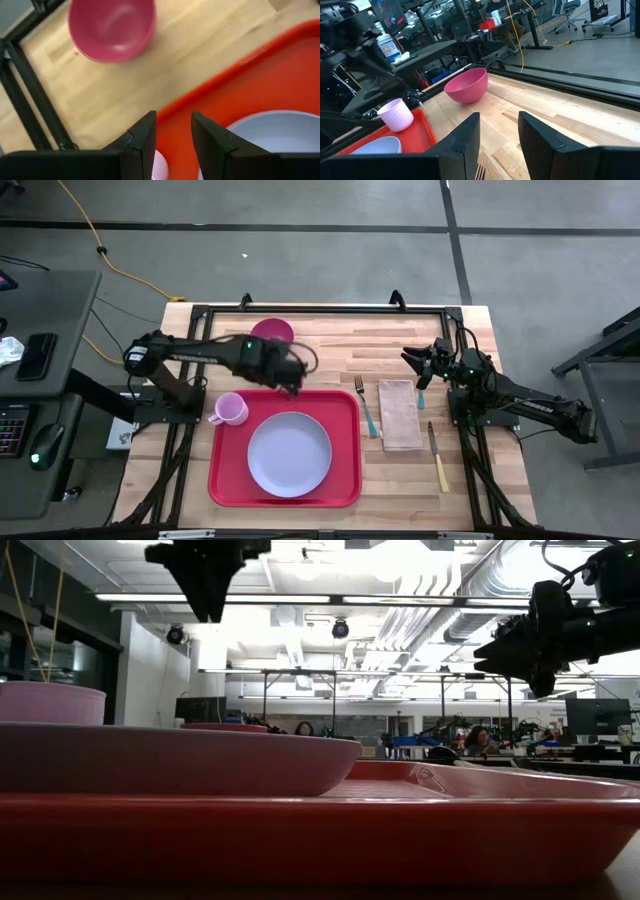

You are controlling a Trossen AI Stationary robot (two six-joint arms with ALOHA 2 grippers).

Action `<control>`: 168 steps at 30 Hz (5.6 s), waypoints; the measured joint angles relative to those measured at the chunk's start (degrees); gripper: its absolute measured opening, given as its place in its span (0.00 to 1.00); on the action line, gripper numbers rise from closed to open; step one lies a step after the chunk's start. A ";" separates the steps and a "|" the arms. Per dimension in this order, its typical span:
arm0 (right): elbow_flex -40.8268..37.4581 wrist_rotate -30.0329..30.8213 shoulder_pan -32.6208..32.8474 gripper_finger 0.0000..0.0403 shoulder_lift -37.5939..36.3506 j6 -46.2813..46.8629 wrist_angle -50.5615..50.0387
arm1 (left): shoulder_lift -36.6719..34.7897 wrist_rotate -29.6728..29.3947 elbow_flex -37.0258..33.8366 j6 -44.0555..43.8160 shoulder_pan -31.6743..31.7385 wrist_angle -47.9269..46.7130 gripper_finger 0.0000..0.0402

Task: Set up tray
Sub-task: Put the pink bowl on the white plate on the red tray

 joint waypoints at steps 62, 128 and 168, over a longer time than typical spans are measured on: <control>0.02 0.92 0.00 0.28 0.04 0.04 -1.75 | -11.27 21.73 -30.04 31.55 46.88 32.93 0.38; 0.02 0.70 0.02 0.28 0.04 0.02 -2.16 | -2.72 20.67 -34.58 28.58 51.59 41.49 0.06; 0.02 0.63 0.02 0.28 0.02 0.37 -2.19 | -2.81 25.44 -16.59 33.09 51.57 20.97 0.04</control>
